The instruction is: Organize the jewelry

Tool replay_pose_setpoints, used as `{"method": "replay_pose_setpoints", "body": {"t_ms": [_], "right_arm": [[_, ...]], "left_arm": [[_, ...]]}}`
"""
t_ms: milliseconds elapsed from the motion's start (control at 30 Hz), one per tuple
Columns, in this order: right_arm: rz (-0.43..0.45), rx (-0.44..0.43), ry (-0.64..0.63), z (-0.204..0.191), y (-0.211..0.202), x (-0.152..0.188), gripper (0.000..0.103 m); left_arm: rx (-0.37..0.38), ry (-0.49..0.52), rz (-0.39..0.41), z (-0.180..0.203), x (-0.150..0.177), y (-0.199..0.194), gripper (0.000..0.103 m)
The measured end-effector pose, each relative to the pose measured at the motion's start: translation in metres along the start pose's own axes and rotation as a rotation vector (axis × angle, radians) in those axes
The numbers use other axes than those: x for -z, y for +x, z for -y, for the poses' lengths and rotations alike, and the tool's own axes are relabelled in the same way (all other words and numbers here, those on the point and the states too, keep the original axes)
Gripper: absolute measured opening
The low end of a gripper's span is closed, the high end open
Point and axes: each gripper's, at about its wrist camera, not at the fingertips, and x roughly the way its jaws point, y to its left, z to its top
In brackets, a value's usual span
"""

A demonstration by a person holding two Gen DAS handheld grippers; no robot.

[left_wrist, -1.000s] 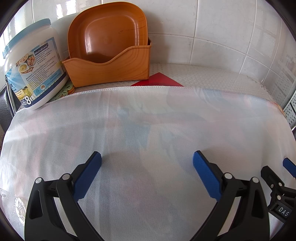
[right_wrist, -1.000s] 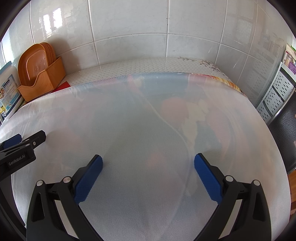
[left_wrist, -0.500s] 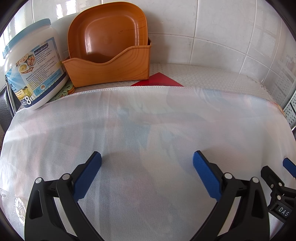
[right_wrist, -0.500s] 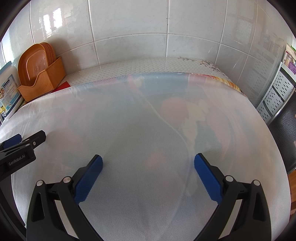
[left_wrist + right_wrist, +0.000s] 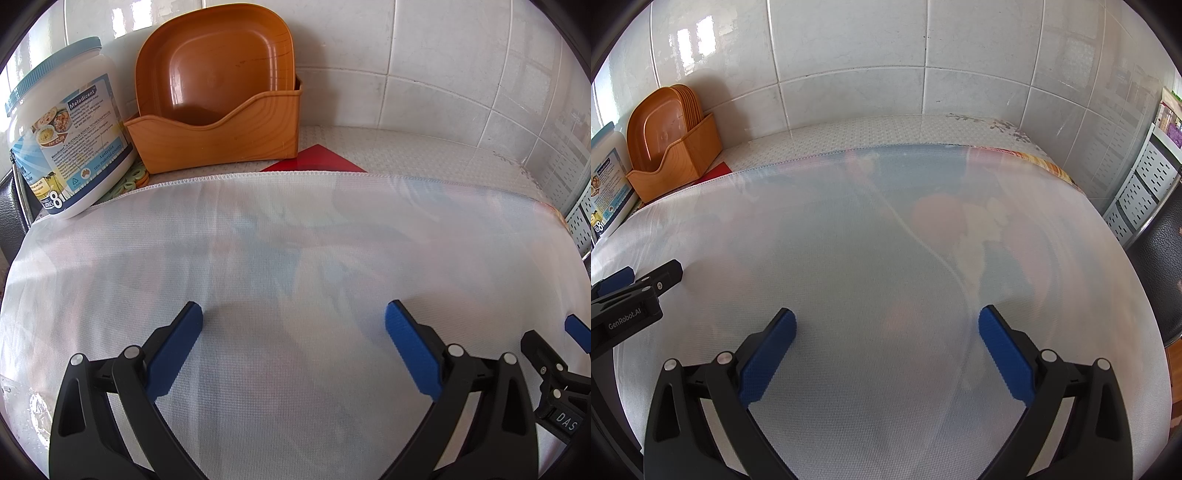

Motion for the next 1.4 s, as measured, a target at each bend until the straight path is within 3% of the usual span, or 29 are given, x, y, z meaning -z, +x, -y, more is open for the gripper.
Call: {"method": "replay_pose_setpoints", "body": {"t_ms": [300,367,400,467,500,567,633,667,767,833,900,1000,1067,1200,1300,1400], "right_arm": [[0.0,0.0,0.0,0.0,0.0,0.0,0.1],[-0.002,0.008,0.012,0.0,0.0,0.0,0.1],[-0.027,0.021,0.017,-0.003,-0.001,-0.002,0.1],[-0.17,-0.023,0.003,-0.007,0.0,-0.014,0.1],[-0.225,-0.074,0.007,-0.008,-0.002,-0.019,0.1],[-0.276,-0.185,0.078,-0.005,-0.021,-0.021,0.1],[-0.217,-0.199,0.099,-0.002,-0.065,-0.02,0.1],[-0.172,-0.202,0.075,-0.003,-0.095,-0.016,0.1],[-0.064,-0.181,-0.025,-0.009,-0.19,0.021,0.1],[-0.042,-0.166,-0.093,-0.019,-0.245,0.06,0.1],[-0.061,-0.15,-0.165,-0.037,-0.289,0.107,0.1],[-0.102,-0.156,-0.226,-0.069,-0.338,0.18,0.1],[-0.137,-0.13,-0.27,-0.092,-0.354,0.22,0.1],[-0.172,-0.106,-0.328,-0.122,-0.376,0.273,0.1],[-0.186,-0.079,-0.363,-0.133,-0.385,0.289,0.1],[-0.172,-0.052,-0.392,-0.136,-0.393,0.297,0.1]], "left_arm": [[0.0,0.0,0.0,0.0,0.0,0.0,0.096],[0.005,0.013,-0.03,0.0,0.001,-0.003,0.096],[0.014,0.017,-0.073,-0.001,0.001,-0.001,0.096],[-0.016,-0.01,-0.137,-0.002,0.003,-0.007,0.096],[-0.025,-0.004,-0.145,-0.001,0.008,-0.014,0.096],[-0.048,0.045,-0.069,0.002,0.022,-0.05,0.096],[-0.044,0.097,0.001,0.004,0.041,-0.101,0.096],[-0.005,0.107,0.028,0.0,0.054,-0.132,0.096],[0.115,0.114,0.088,-0.023,0.103,-0.225,0.096],[0.171,0.103,0.088,-0.045,0.144,-0.284,0.096],[0.176,0.101,0.082,-0.066,0.182,-0.327,0.096],[0.12,0.117,0.158,-0.098,0.235,-0.379,0.096],[0.11,0.203,0.152,-0.11,0.26,-0.396,0.096],[0.16,0.275,0.024,-0.129,0.293,-0.401,0.096],[0.181,0.242,-0.043,-0.139,0.306,-0.403,0.096],[0.133,0.24,-0.099,-0.142,0.312,-0.398,0.096]]}}
